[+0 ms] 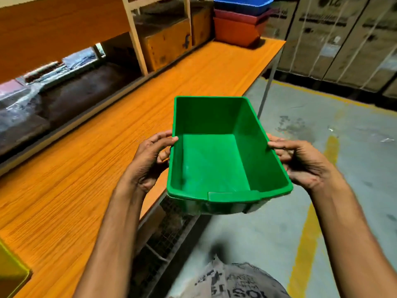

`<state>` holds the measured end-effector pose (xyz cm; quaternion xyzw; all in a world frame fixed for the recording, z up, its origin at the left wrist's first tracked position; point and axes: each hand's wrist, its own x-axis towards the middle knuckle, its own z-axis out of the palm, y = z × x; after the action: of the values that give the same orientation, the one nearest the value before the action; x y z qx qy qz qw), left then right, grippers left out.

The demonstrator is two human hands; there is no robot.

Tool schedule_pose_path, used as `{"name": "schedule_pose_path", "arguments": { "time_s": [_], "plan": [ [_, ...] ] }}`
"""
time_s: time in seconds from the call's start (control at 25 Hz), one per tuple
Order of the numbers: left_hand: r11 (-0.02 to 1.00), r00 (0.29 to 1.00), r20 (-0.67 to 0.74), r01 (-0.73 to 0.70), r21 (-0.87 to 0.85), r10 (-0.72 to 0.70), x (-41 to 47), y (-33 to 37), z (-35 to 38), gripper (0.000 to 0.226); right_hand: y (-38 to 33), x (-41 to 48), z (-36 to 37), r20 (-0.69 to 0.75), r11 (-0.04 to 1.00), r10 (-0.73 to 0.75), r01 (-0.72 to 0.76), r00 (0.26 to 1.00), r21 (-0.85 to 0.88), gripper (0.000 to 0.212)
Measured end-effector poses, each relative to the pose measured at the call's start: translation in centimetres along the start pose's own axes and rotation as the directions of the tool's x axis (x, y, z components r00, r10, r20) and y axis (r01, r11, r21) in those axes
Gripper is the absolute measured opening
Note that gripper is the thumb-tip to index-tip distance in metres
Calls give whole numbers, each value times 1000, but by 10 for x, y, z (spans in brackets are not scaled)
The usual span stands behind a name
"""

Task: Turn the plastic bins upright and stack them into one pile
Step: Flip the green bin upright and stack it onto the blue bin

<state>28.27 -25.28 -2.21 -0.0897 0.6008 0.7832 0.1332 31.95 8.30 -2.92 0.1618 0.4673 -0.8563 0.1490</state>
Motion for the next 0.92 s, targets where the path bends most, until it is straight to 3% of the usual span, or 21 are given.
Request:
{"name": "schedule_pose_path", "arguments": {
  "time_s": [0.2, 0.4, 0.52, 0.6, 0.72, 0.92],
  "plan": [
    [994, 993, -43, 108, 7, -108, 33, -34, 94, 7, -34, 2, -84, -127, 996, 85, -88, 988, -18, 56],
    [965, 965, 34, 259, 28, -260, 77, -57, 175, 38, -76, -3, -148, -277, 997, 72, -72, 958, 11, 15],
    [957, 954, 76, 288, 33, -290, 108, -66, 218, 10, -100, 7, -188, -330, 998, 53, -40, 942, 46, 19],
    [951, 947, 90, 305, 52, -308, 129, -74, 243, 11, -113, 13, -209, -360, 998, 29, -6, 933, 64, 19],
    [964, 955, 150, 240, 110, -255, 168, -86, 285, 22, -130, 25, -242, -354, 997, -11, 38, 935, 71, 29],
    [965, 955, 287, -7, 261, -71, 240, -115, 336, 38, -151, 68, -291, -446, 964, -222, 126, 867, -235, 45]
  ]
}}
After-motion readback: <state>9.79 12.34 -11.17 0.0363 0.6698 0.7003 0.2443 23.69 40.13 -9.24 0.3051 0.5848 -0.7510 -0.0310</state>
